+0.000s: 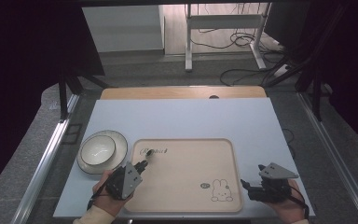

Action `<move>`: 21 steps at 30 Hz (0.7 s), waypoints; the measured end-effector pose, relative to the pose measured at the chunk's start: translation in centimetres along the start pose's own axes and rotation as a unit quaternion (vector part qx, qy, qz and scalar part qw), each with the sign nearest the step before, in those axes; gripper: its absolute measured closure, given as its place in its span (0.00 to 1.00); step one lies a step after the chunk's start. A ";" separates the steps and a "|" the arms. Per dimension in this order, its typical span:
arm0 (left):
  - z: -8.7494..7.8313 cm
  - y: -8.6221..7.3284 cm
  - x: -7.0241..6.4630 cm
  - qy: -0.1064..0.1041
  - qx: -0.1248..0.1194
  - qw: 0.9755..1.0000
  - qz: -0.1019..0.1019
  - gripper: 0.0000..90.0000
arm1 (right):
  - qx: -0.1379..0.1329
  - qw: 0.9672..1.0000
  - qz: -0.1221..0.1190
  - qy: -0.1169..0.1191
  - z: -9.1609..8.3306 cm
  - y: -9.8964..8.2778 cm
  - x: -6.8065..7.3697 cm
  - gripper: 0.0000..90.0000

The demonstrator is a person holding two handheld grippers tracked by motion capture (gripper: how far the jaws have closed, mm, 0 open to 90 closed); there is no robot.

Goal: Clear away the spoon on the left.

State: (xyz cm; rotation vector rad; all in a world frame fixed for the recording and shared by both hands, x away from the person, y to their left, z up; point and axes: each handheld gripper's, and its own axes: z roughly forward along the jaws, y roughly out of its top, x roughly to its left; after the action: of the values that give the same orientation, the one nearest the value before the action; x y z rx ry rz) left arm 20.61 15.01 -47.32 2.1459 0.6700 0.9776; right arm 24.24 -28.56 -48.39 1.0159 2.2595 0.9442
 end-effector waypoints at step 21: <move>0.8 -0.2 -1.2 -0.023 0.038 0.998 0.042 0.95 | 0.006 1.000 -0.002 0.002 0.2 -0.1 0.0 0.20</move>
State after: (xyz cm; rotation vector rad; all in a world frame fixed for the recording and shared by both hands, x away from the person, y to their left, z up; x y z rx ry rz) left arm 20.48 14.00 -48.40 2.2726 0.6094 0.9579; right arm 24.30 -28.52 -48.55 1.0156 2.2725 0.9338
